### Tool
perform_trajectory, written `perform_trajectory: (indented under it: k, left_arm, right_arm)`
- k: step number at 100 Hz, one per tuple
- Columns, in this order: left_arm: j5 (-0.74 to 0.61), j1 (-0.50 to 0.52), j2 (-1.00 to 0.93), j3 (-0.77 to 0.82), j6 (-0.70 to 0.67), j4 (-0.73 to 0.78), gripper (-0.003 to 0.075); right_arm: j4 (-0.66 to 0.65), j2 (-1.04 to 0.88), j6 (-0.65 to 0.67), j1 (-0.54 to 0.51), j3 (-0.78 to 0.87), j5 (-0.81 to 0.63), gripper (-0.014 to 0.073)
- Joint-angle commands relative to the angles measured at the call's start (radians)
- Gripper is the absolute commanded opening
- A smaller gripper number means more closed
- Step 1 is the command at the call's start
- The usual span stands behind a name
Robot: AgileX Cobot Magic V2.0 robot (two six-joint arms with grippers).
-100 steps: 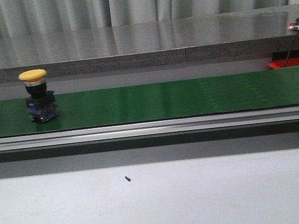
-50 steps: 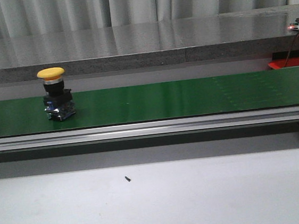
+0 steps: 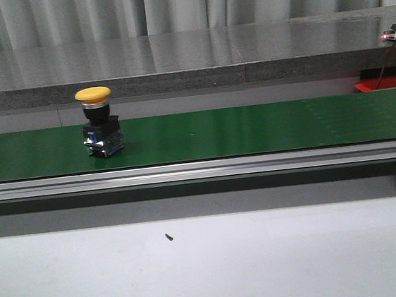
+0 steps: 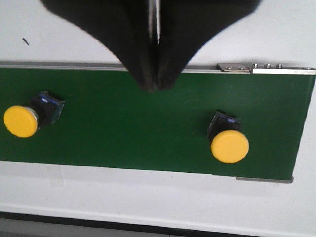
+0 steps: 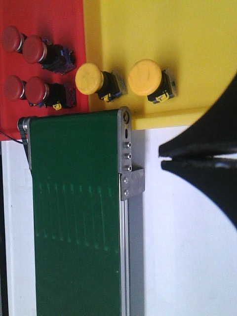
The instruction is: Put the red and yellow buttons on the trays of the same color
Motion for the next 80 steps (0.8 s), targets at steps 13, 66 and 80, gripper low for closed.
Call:
perform_trajectory:
  k: [13, 66, 80]
  left_arm:
    - [-0.080, -0.008, -0.152, 0.099, 0.005, -0.027, -0.0020]
    - [-0.081, -0.008, -0.467, 0.353, 0.051, -0.027, -0.0020]
    - [-0.068, -0.008, -0.487, 0.357, 0.051, -0.027, -0.0020]
  right_arm:
    - [0.003, -0.001, -0.003, 0.003, -0.025, -0.062, -0.0059]
    - [0.004, 0.061, -0.025, 0.010, -0.113, 0.025, -0.0059]
    - [0.004, 0.140, -0.048, 0.057, -0.197, 0.076, -0.0059]
